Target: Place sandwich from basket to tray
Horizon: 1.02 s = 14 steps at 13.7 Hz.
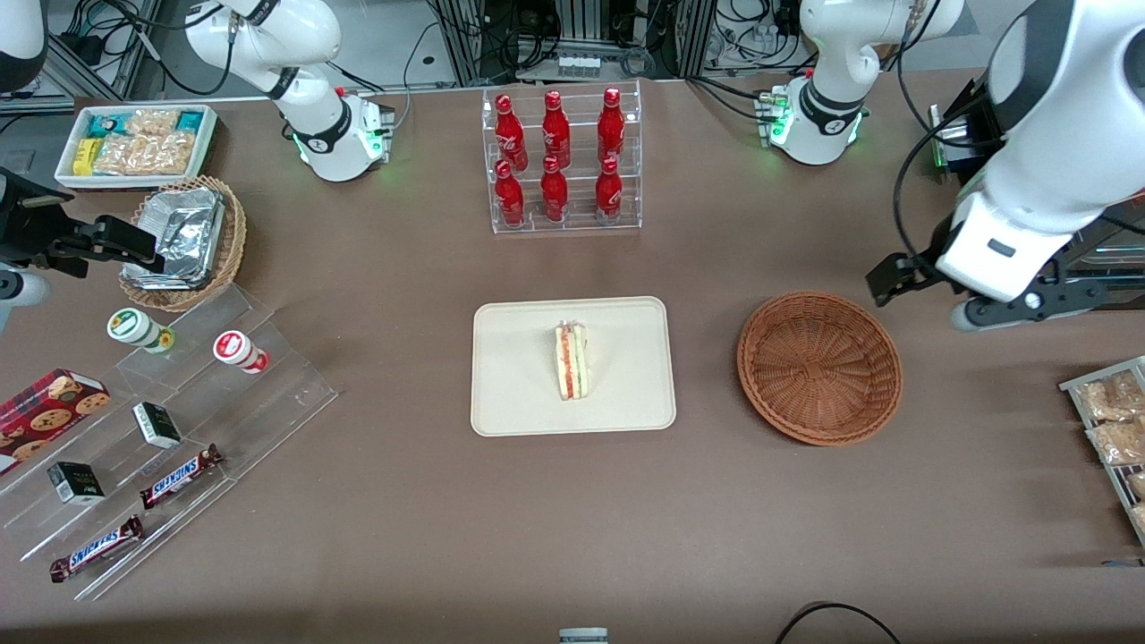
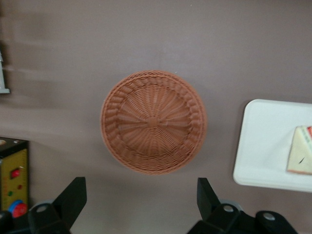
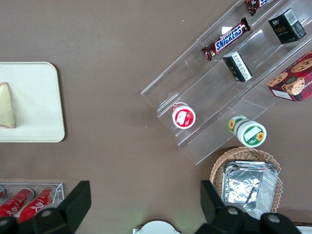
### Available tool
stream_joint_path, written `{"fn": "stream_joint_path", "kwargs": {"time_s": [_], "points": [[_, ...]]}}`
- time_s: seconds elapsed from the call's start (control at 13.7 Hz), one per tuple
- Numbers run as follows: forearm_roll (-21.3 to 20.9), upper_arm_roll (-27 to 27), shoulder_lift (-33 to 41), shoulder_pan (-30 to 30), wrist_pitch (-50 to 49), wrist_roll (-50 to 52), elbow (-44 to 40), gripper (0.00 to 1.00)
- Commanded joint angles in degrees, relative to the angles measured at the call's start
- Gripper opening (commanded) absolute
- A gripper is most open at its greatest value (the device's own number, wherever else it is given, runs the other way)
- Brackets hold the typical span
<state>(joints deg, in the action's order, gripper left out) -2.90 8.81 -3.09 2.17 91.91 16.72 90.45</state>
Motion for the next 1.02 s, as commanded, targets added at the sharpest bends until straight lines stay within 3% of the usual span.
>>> {"fn": "stream_joint_path", "kwargs": {"time_s": [0.0, 0.29, 0.58, 0.95], "points": [[3.06, -5.89, 5.37, 1.86, -0.67, -9.04, 4.82, 1.0], [3.43, -10.65, 5.2, 2.39, -1.03, -12.94, 3.69, 1.0], [2.64, -11.01, -0.33, 2.13, -1.55, -13.99, -3.42, 1.0], [2.64, -11.01, -0.52, 1.69, -1.38, -14.35, -3.79, 1.0]]}}
